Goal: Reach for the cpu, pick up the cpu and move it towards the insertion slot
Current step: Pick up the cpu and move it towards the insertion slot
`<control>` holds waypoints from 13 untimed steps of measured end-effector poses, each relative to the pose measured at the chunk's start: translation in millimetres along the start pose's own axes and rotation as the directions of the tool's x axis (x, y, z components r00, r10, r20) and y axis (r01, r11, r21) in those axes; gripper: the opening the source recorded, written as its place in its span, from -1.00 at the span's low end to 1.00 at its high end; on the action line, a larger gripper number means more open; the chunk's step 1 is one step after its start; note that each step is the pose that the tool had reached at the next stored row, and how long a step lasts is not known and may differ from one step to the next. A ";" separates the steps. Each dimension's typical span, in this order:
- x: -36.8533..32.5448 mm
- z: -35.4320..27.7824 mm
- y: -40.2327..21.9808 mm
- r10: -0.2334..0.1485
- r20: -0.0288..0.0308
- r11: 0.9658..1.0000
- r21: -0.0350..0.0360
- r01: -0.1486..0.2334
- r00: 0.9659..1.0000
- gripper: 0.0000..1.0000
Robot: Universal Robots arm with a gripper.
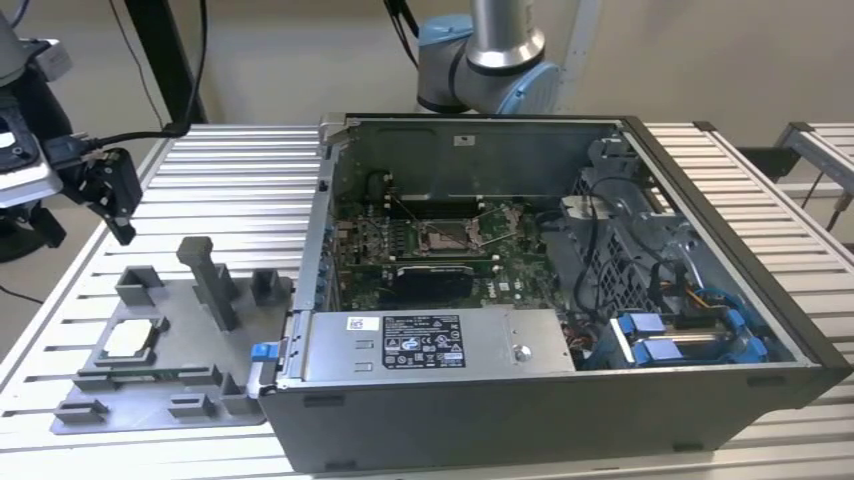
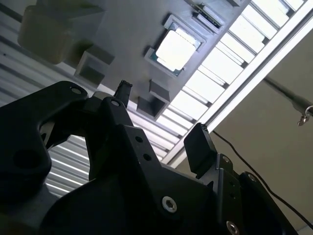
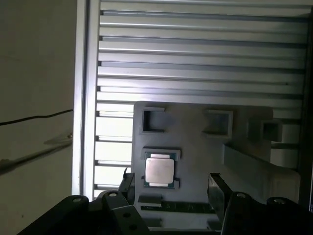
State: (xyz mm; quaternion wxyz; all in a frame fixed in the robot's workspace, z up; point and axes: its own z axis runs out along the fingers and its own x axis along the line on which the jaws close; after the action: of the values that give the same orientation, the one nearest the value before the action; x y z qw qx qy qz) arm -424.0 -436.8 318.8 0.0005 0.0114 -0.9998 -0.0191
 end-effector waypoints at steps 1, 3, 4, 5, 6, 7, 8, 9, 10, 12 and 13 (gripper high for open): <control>0.0 0.7 0.0 0.000 0.000 1.000 0.000 0.000 1.000 1.00; -0.1 2.0 -0.2 0.000 0.000 1.000 0.000 0.000 1.000 1.00; -0.1 2.6 -0.2 0.000 0.000 1.000 0.000 0.000 1.000 1.00; -0.1 3.4 -0.2 0.000 0.000 1.000 0.000 0.000 1.000 1.00; -0.1 4.0 -0.2 0.000 0.000 1.000 0.000 0.000 1.000 1.00; -0.1 4.6 -0.3 0.000 0.000 1.000 0.000 0.000 1.000 1.00; -0.1 5.2 -0.3 0.000 0.000 1.000 0.000 0.000 1.000 1.00; -0.1 5.8 -0.3 0.000 0.000 1.000 0.000 0.000 1.000 1.00; 0.0 6.5 -0.2 0.000 0.000 1.000 0.000 0.000 1.000 1.00; 0.0 7.8 -0.3 0.000 0.000 1.000 0.000 0.000 1.000 1.00; 0.0 8.4 -0.3 0.000 0.000 1.000 0.000 0.000 1.000 1.00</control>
State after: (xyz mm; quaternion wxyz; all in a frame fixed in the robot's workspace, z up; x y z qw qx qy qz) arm -424.0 -436.8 310.4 0.0006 0.0114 -0.9998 -0.0191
